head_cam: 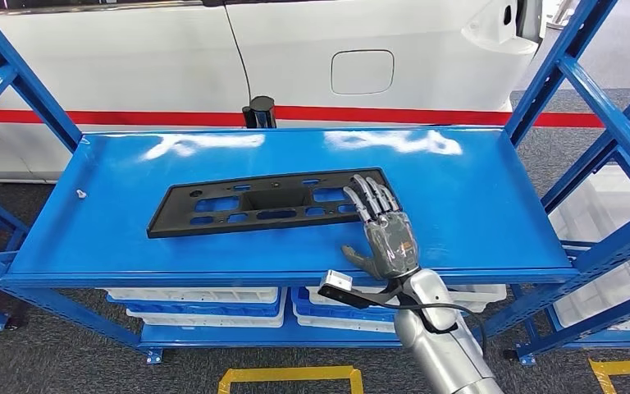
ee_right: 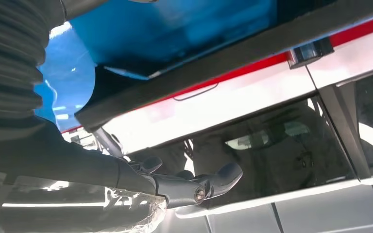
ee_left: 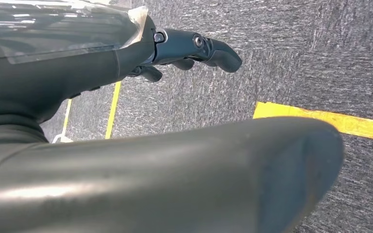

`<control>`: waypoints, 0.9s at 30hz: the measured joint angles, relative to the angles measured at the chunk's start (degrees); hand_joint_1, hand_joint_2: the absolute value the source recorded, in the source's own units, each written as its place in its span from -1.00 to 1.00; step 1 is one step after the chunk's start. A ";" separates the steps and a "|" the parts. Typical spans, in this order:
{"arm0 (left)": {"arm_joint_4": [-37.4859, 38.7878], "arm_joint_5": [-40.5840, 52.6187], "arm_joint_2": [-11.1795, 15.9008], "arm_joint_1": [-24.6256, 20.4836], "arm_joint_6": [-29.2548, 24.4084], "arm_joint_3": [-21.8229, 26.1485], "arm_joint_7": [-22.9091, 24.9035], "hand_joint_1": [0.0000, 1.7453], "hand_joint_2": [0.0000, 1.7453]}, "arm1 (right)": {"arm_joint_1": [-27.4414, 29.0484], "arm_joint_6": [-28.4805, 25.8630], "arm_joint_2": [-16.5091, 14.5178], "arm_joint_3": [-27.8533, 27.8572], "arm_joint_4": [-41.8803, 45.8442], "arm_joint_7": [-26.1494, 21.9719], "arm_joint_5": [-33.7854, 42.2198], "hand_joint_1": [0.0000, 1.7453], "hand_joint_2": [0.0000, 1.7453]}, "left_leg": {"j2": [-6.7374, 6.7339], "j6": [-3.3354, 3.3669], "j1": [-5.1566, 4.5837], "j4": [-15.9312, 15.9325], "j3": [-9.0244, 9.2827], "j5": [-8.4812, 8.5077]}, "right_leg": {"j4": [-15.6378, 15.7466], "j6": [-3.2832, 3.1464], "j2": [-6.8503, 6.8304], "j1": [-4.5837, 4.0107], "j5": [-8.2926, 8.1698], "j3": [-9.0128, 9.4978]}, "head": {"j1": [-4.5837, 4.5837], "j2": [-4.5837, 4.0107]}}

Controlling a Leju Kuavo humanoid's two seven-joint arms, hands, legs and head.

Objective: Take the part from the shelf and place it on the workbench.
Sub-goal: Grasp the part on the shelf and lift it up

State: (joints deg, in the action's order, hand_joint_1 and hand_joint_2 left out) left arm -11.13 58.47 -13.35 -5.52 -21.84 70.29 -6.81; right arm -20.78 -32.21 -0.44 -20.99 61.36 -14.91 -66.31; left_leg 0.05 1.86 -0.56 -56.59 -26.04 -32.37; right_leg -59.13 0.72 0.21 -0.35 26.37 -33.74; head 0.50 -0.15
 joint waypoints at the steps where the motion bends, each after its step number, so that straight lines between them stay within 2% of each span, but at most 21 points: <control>1: 0.00 0.13 0.01 0.00 0.08 -0.20 -0.04 -1.00 -1.00 | -0.42 -0.21 -0.27 -0.01 -0.96 0.06 -0.16 -1.00 1.00 | 0.00 0.00 0.00 0.00 0.00 0.00 | 0.00 0.00 0.00 0.00 0.00 0.00 | 0.01 0.00; 10: 0.00 0.34 0.11 -0.01 0.37 -1.41 -0.60 -1.00 -1.00 | -5.56 -2.28 -1.61 -0.06 -9.48 1.45 -2.19 -1.00 1.00 | -0.01 0.00 0.00 0.00 0.08 0.01 | 0.00 0.00 0.00 0.00 0.00 0.06 | 0.00 0.00; 27: 0.00 0.34 0.13 -0.02 0.87 -2.18 -0.97 -1.00 -1.00 | -10.86 -3.55 -3.66 -0.06 -17.57 1.53 -3.79 -1.00 1.00 | -0.05 0.00 0.00 0.00 0.12 0.00 | 0.00 0.00 0.02 0.00 0.00 0.09 | 0.00 0.00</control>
State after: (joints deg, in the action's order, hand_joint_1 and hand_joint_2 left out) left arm -11.13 58.81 -13.22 -5.54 -20.97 68.11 -7.78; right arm -31.64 -35.76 -4.10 -21.05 43.79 -13.38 -70.10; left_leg -0.01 1.85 -0.56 -56.59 -25.92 -32.36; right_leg -59.13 0.72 0.23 -0.36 26.36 -33.65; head 0.50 -0.15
